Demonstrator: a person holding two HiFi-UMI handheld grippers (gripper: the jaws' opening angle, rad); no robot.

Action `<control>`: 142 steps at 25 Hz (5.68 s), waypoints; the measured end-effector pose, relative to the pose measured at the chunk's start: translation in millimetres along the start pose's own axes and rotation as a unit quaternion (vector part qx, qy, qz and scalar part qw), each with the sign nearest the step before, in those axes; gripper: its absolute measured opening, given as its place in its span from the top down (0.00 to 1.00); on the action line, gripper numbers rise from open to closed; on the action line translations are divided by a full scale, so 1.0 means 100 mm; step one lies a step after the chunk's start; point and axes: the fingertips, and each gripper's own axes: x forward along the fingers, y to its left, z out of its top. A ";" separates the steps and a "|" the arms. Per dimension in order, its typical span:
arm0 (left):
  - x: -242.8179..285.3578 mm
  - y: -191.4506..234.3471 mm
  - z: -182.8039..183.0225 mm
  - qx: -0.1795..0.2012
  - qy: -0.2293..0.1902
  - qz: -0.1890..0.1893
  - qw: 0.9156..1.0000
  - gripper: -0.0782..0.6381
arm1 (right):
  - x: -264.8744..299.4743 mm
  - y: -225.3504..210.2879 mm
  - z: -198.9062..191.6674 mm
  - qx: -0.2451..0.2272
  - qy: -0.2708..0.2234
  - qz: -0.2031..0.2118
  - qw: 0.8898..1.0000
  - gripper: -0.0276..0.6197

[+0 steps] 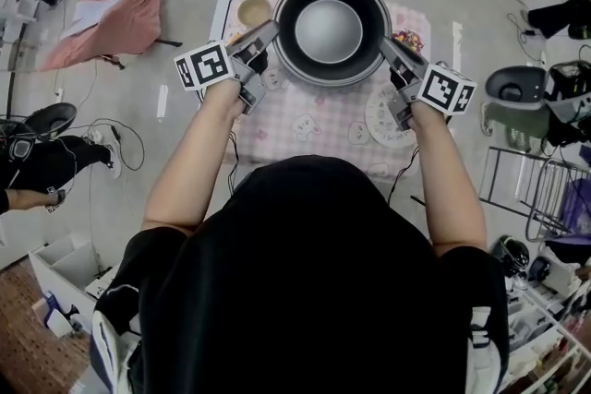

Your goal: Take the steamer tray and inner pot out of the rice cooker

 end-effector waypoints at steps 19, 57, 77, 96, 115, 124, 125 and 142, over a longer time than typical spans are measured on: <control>-1.40 -0.06 0.32 0.012 -0.100 0.061 0.993 0.83 | 0.61 1.08 -0.25 -0.037 0.064 0.112 0.991 0.87; -3.24 1.36 -1.06 -0.131 -0.124 0.213 0.960 0.83 | 1.38 1.46 -2.59 -0.022 0.283 0.146 0.948 0.86; -3.13 1.99 -1.63 -0.164 -0.068 0.242 0.954 0.83 | 1.41 0.92 -3.29 0.000 0.331 0.095 0.939 0.86; -3.05 2.07 -1.58 -0.161 -0.071 0.233 0.956 0.83 | 1.46 0.84 -3.31 -0.025 0.323 0.086 0.942 0.83; -3.13 1.90 -1.08 -0.011 -0.059 0.297 0.953 0.62 | 1.47 1.11 -2.89 -0.231 0.296 0.096 0.922 0.70; -2.94 1.50 -0.67 0.074 -0.057 0.295 0.951 0.59 | 1.31 1.45 -2.27 -0.228 0.234 0.114 0.938 0.65; -2.88 1.46 -0.63 0.082 -0.054 0.290 0.952 0.59 | 1.29 1.47 -2.19 -0.229 0.226 0.114 0.940 0.64; -1.53 0.33 -0.37 0.284 0.040 0.143 0.947 0.58 | 0.52 1.12 -1.04 -0.222 0.104 0.031 0.969 0.64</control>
